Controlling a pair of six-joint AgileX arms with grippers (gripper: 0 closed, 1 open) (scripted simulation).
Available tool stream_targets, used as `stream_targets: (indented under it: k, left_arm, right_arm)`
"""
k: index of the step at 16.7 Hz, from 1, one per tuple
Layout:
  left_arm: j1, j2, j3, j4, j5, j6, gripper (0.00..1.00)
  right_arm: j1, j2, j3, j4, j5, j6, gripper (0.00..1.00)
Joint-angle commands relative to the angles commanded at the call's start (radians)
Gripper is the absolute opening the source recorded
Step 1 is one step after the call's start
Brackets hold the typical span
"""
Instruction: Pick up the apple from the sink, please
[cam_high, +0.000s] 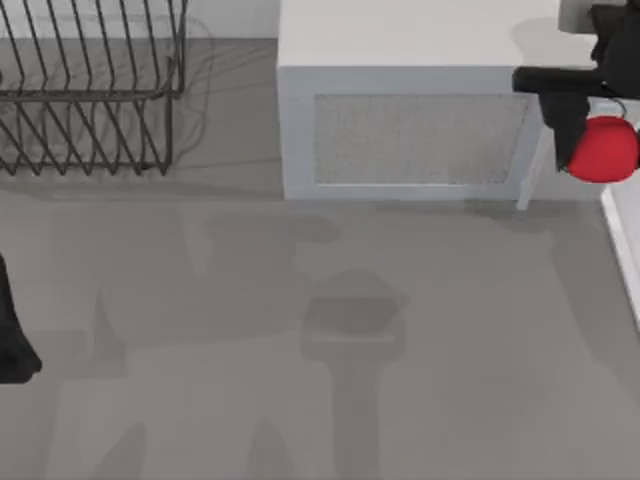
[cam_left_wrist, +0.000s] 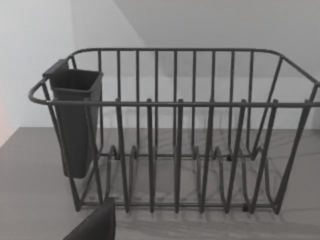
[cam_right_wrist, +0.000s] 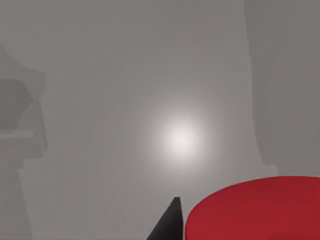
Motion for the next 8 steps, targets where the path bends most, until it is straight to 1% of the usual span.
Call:
stream_targets:
  k: [3,5,8]
  left_arm:
    - [0.0,0.0,0.0,0.0,0.0,0.0,1.0]
    - [0.0,0.0,0.0,0.0,0.0,0.0,1.0]
    - [0.0,0.0,0.0,0.0,0.0,0.0,1.0]
  right_arm:
    - [0.165,-0.005,-0.044,0.037,0.02,0.153,0.0]
    - [0.249,-0.002,-0.066,0.058,0.036,0.227,0.0]
    - [0.306,0.003,-0.08,0.074,0.051,0.276,0.0]
